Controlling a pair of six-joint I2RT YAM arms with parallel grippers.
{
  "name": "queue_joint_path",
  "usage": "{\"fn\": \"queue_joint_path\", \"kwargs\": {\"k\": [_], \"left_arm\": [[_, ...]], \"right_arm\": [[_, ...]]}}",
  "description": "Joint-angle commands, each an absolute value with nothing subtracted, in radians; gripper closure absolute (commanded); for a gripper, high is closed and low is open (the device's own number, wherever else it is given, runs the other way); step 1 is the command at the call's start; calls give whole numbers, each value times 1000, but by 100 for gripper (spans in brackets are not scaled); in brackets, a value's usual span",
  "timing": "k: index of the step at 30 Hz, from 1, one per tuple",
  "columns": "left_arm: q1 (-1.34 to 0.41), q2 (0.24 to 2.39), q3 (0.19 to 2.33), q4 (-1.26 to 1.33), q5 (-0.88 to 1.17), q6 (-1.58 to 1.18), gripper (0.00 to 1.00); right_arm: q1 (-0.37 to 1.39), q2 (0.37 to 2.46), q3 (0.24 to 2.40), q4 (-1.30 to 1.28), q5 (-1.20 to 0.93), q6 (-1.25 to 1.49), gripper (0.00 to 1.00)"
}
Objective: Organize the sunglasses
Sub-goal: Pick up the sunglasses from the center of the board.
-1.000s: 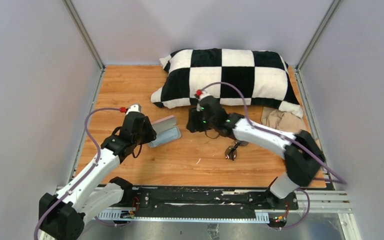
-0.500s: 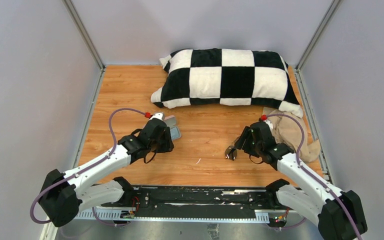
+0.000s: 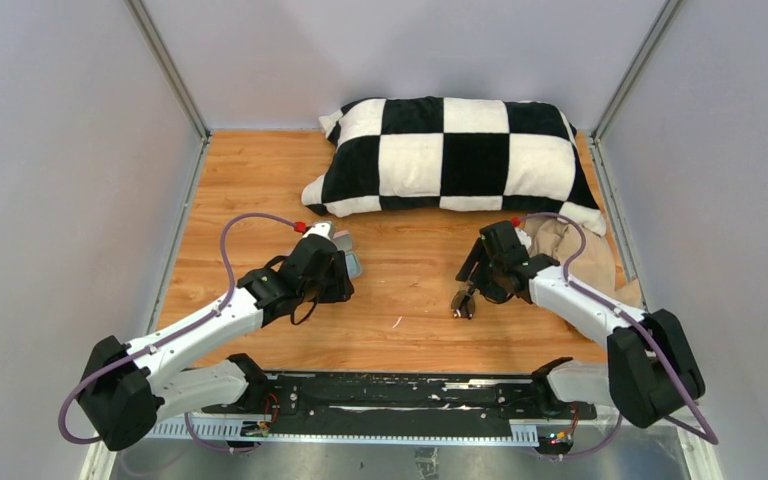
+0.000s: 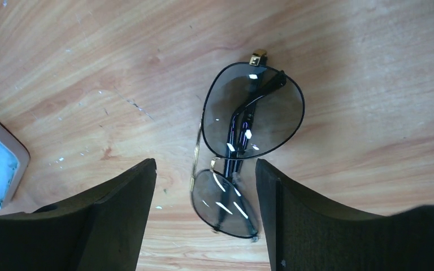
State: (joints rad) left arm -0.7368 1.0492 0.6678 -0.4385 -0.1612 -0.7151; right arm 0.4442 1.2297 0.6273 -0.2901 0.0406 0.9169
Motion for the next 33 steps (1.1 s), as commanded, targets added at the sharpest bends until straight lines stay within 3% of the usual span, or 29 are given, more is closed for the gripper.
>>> {"fn": "queue_joint_path", "kwargs": {"k": [1, 9, 21, 33], "left_arm": [[-746, 1041, 689, -422, -162, -716, 53], [-747, 1026, 671, -416, -160, -715, 53], [-747, 995, 643, -413, -160, -719, 53], [-747, 1002, 639, -410, -148, -715, 53]], "right_arm": [[490, 1296, 736, -402, 179, 954, 31], [573, 1449, 852, -564, 301, 968, 43], [609, 1407, 854, -539, 311, 721, 45], [614, 1289, 754, -457, 204, 771, 49]]}}
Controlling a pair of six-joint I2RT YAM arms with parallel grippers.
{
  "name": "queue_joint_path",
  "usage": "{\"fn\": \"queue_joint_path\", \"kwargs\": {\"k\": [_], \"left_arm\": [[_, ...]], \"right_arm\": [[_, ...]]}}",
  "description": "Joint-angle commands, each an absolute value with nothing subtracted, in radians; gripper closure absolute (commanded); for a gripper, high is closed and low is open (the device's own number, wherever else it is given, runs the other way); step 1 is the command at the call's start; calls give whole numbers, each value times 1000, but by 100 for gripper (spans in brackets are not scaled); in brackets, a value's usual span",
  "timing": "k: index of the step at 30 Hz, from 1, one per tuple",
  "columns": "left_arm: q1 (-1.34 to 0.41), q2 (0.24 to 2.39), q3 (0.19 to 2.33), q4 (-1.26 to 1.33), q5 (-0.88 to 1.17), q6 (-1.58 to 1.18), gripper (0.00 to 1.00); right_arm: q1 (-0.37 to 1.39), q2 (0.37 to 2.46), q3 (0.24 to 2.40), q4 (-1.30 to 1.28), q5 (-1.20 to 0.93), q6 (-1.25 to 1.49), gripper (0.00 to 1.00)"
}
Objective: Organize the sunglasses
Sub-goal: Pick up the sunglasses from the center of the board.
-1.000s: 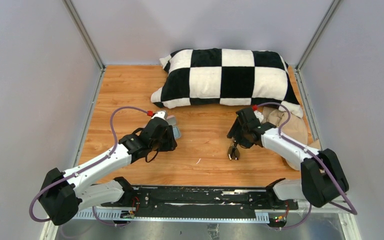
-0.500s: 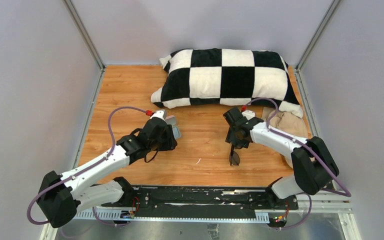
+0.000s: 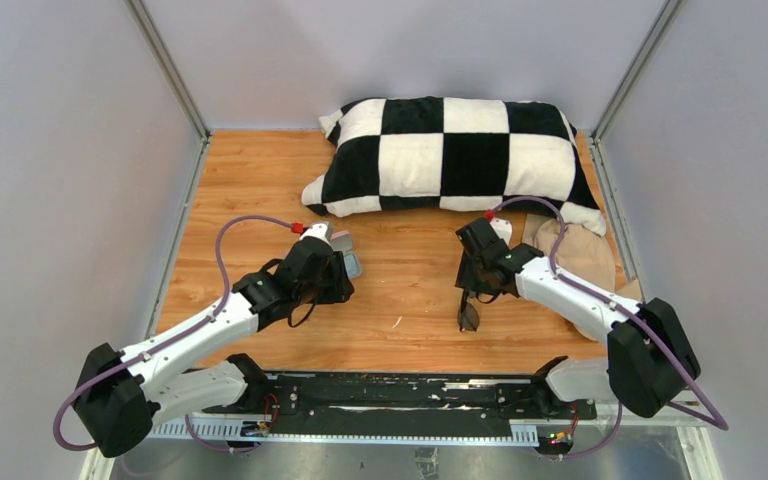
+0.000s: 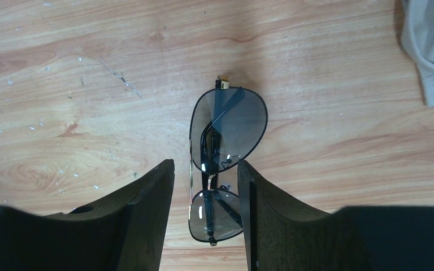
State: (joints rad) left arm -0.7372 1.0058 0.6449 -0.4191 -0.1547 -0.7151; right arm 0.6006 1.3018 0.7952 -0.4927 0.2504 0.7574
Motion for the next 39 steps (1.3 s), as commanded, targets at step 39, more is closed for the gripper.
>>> {"fn": "queue_joint_path", "kwargs": {"k": [39], "left_arm": [[-747, 991, 630, -418, -159, -727, 51]], "right_arm": [[628, 1275, 669, -385, 121, 828, 52]]}}
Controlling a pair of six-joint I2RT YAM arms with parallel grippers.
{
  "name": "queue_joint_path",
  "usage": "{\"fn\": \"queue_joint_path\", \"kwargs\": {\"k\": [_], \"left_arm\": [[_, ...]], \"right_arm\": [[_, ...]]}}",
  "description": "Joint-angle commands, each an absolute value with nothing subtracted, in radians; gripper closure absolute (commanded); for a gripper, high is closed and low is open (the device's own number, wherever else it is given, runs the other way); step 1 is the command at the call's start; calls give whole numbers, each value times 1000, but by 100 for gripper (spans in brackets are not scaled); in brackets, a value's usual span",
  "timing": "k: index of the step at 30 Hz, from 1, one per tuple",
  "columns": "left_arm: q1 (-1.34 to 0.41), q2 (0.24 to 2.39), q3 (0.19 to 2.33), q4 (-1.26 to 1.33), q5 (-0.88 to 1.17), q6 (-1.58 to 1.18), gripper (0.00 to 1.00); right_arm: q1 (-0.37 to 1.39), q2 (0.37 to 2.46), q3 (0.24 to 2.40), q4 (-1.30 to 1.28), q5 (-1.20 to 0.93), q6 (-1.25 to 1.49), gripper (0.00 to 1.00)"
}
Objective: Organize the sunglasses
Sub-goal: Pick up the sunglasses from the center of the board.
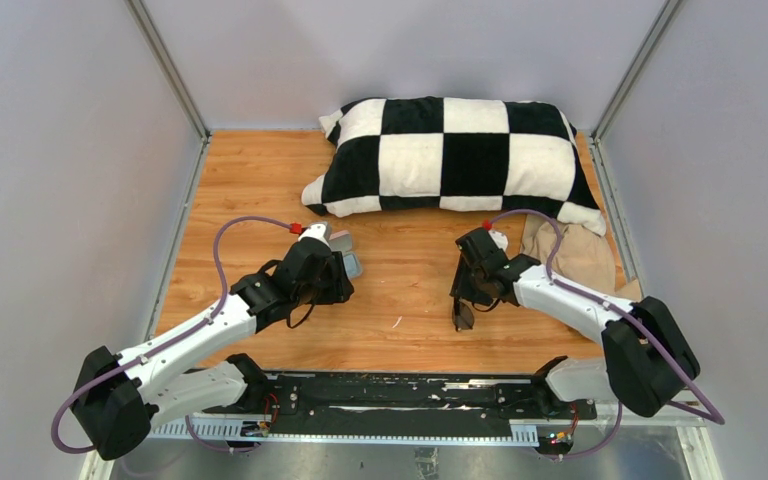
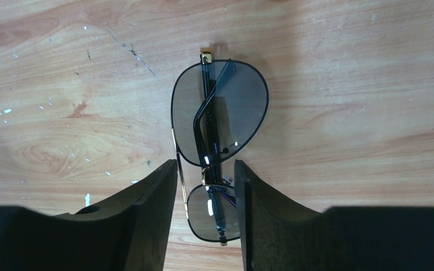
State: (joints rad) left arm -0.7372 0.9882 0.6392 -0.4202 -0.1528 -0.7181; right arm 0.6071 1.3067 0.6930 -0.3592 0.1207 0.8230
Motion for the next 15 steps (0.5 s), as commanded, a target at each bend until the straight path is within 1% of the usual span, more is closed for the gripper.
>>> {"fn": "queue_joint_path", "kwargs": {"k": [1, 4, 11, 15], "left_arm": [[-747, 992, 630, -419, -158, -727, 51], [-747, 994, 632, -419, -157, -727, 51], [-747, 994, 634, -421, -158, -730, 51], [-747, 987, 632, -421, -161, -732, 51]], "right_arm": [[631, 1270, 667, -386, 121, 828, 51], [637, 1260, 661, -381, 122, 820, 50], [648, 1260, 661, -358, 117, 803, 63], [648, 1283, 665, -348, 110, 804, 66]]}}
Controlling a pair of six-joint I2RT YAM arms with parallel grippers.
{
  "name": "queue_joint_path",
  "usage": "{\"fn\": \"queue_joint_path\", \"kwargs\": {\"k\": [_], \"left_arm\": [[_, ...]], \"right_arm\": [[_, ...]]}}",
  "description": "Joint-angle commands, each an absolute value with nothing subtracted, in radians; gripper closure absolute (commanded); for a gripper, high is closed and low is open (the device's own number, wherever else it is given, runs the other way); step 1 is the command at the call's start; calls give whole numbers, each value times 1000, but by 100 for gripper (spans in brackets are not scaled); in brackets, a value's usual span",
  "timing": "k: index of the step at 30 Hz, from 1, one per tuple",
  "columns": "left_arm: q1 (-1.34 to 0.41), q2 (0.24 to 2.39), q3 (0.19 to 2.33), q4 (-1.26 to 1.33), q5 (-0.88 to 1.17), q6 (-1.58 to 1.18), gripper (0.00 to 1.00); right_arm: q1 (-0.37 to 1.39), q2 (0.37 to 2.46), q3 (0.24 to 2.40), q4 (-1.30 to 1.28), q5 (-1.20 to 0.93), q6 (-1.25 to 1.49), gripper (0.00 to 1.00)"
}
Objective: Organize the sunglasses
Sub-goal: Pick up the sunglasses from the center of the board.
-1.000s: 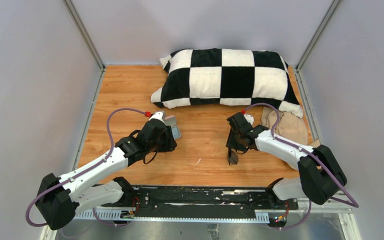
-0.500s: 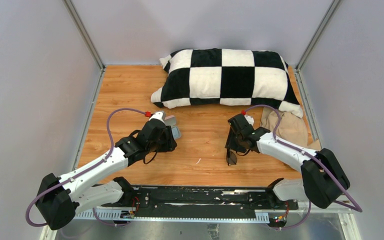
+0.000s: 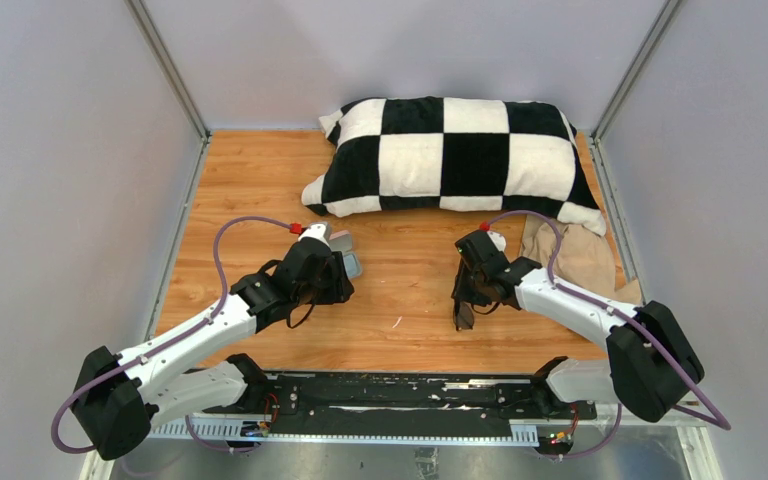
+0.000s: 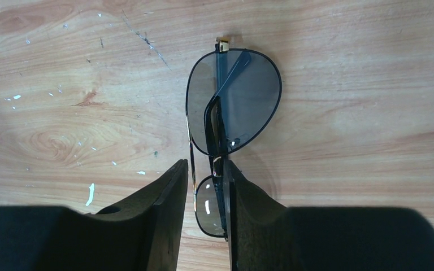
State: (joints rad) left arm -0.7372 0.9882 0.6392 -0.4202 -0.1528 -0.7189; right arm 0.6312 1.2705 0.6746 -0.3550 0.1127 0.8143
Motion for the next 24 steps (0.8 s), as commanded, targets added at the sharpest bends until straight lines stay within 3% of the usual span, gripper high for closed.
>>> {"fn": "queue_joint_path", "kwargs": {"k": [1, 16, 24], "left_arm": [[-747, 986, 631, -422, -162, -732, 51], [-747, 992, 620, -416, -163, -738, 51], [-747, 1001, 639, -417, -162, -746, 51]], "right_arm": [[648, 1287, 664, -344, 109, 805, 66], [647, 1352, 658, -310, 118, 802, 72], [648, 1355, 671, -316, 114, 789, 83]]}}
